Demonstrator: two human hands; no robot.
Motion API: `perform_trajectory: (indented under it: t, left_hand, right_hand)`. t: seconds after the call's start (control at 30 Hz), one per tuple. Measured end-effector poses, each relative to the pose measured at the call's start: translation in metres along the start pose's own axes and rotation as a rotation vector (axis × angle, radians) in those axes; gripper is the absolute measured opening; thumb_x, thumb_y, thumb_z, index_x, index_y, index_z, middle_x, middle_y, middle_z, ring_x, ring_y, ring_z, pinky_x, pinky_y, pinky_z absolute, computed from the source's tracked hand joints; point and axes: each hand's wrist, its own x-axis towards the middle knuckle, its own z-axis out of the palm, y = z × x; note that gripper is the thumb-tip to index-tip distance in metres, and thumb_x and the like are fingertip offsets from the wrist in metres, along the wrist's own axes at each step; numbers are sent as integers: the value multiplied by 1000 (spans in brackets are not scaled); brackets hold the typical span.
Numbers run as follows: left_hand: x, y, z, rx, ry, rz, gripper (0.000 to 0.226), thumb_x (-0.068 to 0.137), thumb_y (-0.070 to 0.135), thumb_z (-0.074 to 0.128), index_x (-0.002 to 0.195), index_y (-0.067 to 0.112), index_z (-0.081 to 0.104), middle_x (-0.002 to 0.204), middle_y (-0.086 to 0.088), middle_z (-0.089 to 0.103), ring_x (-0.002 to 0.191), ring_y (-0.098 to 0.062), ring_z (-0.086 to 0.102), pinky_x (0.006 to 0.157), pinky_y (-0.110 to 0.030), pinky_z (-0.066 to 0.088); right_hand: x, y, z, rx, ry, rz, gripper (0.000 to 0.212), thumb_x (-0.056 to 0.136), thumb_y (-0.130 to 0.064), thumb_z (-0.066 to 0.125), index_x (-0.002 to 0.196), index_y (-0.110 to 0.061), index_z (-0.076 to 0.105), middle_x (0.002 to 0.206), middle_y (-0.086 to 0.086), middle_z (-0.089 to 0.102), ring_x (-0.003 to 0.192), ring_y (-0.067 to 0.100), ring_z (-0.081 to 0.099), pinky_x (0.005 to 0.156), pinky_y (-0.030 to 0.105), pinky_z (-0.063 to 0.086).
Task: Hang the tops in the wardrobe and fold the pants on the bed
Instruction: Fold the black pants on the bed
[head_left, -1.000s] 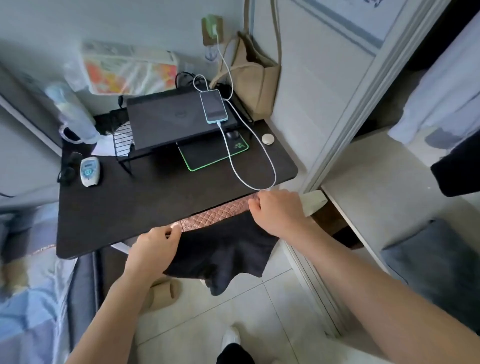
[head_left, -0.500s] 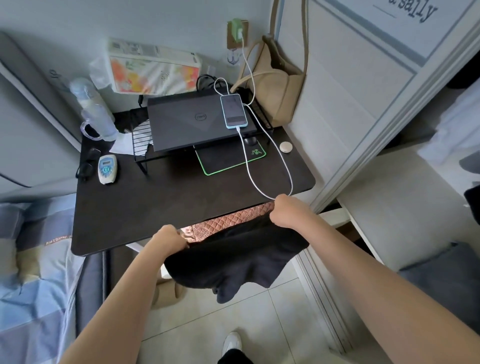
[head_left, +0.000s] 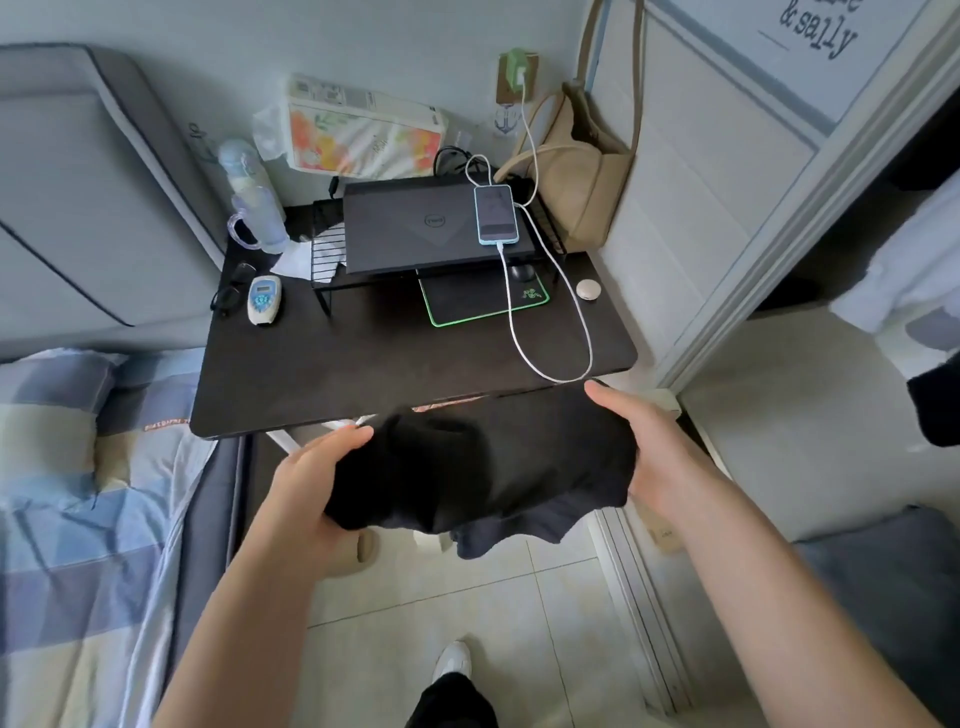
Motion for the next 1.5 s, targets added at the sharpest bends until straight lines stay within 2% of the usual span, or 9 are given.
perform_trajectory:
  t: [0.17, 0.53, 0.67, 0.9, 1.07, 1.17, 1.3, 1.43, 1.5]
  left_hand:
    - [-51, -33, -20, 75, 21, -73, 34, 80, 26, 74, 108, 9, 70, 105, -15, 73, 93, -33, 70, 81, -45, 57]
    - [-173, -116, -89, -48, -194, 367, 52, 63, 9, 67, 114, 19, 68, 107, -13, 72, 93, -29, 71, 68, -37, 59]
    - [-206, -149, -126, -46, -24, 337, 54, 47, 8, 70, 101, 10, 70, 93, -17, 73, 82, -31, 71, 61, -31, 57]
    - [-248, -200, -202, 125, 513, 186, 16, 68, 9, 61, 74, 21, 70, 59, -1, 65, 60, -17, 61, 56, -25, 44]
    - [-270, -229, -249, 249, 731, 92, 27, 82, 0, 65, 94, 24, 67, 99, -4, 71, 85, -18, 63, 79, -28, 44]
    - [-284, -232, -272, -39, 766, 206, 15, 77, 17, 76, 89, 25, 73, 96, -6, 75, 81, -22, 70, 80, -33, 50]
    - [-296, -213, -297, -670, 334, 104, 61, 76, 59, 67, 120, 18, 66, 116, -11, 71, 101, -37, 69, 86, -46, 56]
    - [-300, -204, -331, -829, 462, 135, 47, 81, 33, 73, 122, 12, 65, 111, -12, 73, 99, -28, 71, 74, -38, 60]
    - [-301, -211, -349, -860, 592, 140, 36, 83, 14, 71, 118, 6, 65, 101, -14, 74, 86, -29, 73, 64, -35, 58]
  right_hand:
    - [-41, 27, -23, -93, -59, -79, 35, 86, -17, 68, 120, -15, 60, 114, 9, 68, 104, 31, 64, 96, 50, 50]
    - [-102, 83, -74, -38, -576, -84, 54, 70, -19, 75, 122, -23, 64, 124, 5, 65, 111, 25, 64, 87, 38, 54]
    - [-106, 96, -40, 50, -571, 101, 50, 75, -43, 70, 120, -21, 67, 121, 4, 67, 111, 27, 64, 95, 44, 48]
    - [-153, 149, 55, -260, -742, -3, 25, 91, -15, 58, 108, -30, 69, 109, -4, 72, 101, 15, 69, 89, 31, 49]
    - [-199, 202, 118, -454, -1023, -66, 47, 93, -6, 54, 137, -25, 52, 129, -10, 62, 122, 9, 56, 108, 31, 39]
    - [-230, 232, 158, -640, -1167, -179, 51, 92, -1, 54, 133, -31, 52, 127, -24, 58, 128, 1, 47, 111, 24, 33]
    - [-268, 266, 195, -953, -1446, -300, 50, 88, 0, 57, 134, -21, 55, 133, -14, 58, 126, 0, 49, 114, 30, 33]
    - [-301, 301, 230, -1355, -1562, -449, 45, 86, -35, 58, 130, -41, 50, 119, -31, 55, 109, -20, 47, 94, 8, 39]
    - [-314, 316, 246, -1441, -1506, -509, 25, 87, -46, 52, 112, -43, 51, 100, -25, 56, 96, -8, 53, 78, 14, 41]
